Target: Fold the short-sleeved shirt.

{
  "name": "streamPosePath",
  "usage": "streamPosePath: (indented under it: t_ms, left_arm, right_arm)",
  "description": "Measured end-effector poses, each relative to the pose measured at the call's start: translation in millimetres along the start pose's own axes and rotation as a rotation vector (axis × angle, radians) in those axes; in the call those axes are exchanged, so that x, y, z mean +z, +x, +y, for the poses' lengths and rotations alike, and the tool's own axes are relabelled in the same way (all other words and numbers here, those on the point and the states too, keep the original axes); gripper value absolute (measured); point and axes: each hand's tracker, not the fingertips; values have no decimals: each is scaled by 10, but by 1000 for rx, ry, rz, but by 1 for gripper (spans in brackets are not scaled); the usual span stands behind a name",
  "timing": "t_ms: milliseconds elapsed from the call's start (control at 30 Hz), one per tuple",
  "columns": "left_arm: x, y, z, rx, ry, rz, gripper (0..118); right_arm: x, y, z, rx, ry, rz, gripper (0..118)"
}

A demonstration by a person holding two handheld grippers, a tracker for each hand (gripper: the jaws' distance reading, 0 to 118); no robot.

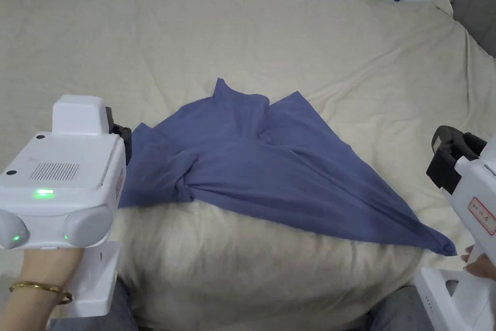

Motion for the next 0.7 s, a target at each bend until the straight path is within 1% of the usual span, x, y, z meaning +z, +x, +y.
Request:
streamPosePath:
  t_ms: [67, 133, 267, 367, 533, 567, 600, 633, 700]
  left_arm:
    - [-20, -10, 4, 23, -23, -17, 0]
    - [-26, -44, 1, 72, -43, -24, 0]
    - [-33, -56, 2, 68, -53, -19, 0]
    - [-42, -94, 55, 81, -65, -42, 0]
    - [-297, -212, 266, 121, -178, -107, 0]
    - [-369, -239, 303, 127, -173, -109, 3]
    - [-465, -252, 367, 127, -191, -120, 11]
    - [-593, -272, 424, 113, -246, -132, 17]
    - [-859, -320, 500, 123, -304, -161, 26]
  right_arm:
    - [-17, -7, -6, -17, -9, 9, 1]
    - [-15, -11, -20, -14, -16, 7, 1]
    - [-23, -25, -39, -3, -30, 8, 1]
    - [-29, -15, -49, -9, -39, 14, 1]
    - [-42, 13, -48, -17, -58, 8, 1]
    - [-49, 22, -42, -21, -62, 4, 1]
    - [-51, 38, -40, -25, -64, 2, 1]
    - [-53, 54, -37, -28, -66, 2, 1]
    - [-60, 67, -30, -30, -71, 0, 1]
